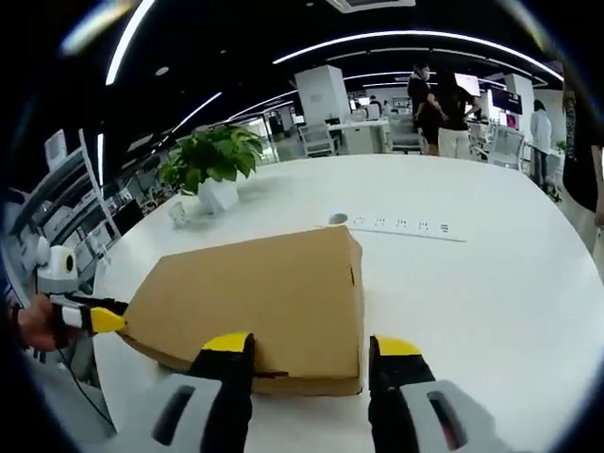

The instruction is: Operate the shoe box by opening the lid, removing the specified soft item, and placing it in the target area until the item is outside and the box remains undamaged.

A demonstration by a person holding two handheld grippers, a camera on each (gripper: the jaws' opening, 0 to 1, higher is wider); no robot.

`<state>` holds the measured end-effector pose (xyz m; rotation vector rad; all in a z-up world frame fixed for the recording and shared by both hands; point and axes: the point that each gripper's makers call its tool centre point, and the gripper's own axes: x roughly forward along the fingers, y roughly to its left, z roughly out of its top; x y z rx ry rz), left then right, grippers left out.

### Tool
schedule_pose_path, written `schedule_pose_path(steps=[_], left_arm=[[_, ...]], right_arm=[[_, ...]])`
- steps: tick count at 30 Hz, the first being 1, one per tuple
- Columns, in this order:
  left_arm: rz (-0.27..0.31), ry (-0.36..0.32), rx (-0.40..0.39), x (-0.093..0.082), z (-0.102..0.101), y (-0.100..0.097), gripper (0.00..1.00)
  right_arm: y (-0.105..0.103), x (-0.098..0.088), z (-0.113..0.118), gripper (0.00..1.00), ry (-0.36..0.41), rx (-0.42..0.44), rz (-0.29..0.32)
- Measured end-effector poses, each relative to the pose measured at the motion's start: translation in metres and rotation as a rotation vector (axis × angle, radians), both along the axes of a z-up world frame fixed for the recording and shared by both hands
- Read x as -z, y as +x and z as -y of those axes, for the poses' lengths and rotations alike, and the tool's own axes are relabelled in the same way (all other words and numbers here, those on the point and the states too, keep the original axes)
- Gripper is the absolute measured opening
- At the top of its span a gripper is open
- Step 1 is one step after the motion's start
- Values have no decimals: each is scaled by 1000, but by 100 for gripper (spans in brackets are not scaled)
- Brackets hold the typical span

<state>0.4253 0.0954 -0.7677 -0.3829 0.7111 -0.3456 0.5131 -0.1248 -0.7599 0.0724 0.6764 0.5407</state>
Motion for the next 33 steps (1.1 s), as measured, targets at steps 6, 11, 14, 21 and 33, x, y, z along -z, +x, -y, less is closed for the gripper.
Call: schedule_pose_path(steps=[6,11,14,21,33], left_arm=[[-25,-16,21,6,-1,0,51],[-38,-31,30,6,0,-2,50],[-37,-29,33,7,-1,-2,50],[-64,-30,51,6,-9,-6,48],[-91,-18,88,2,-32,-29,46]], right_arm=[[1,0,-2,43,7,5,2],[0,0,-2,43,5,3,4],[-3,0,-3,42,2,5,1],[-15,-1,-9,41,1,21,-3],[-49,1,-30,40,-1,62,-40]])
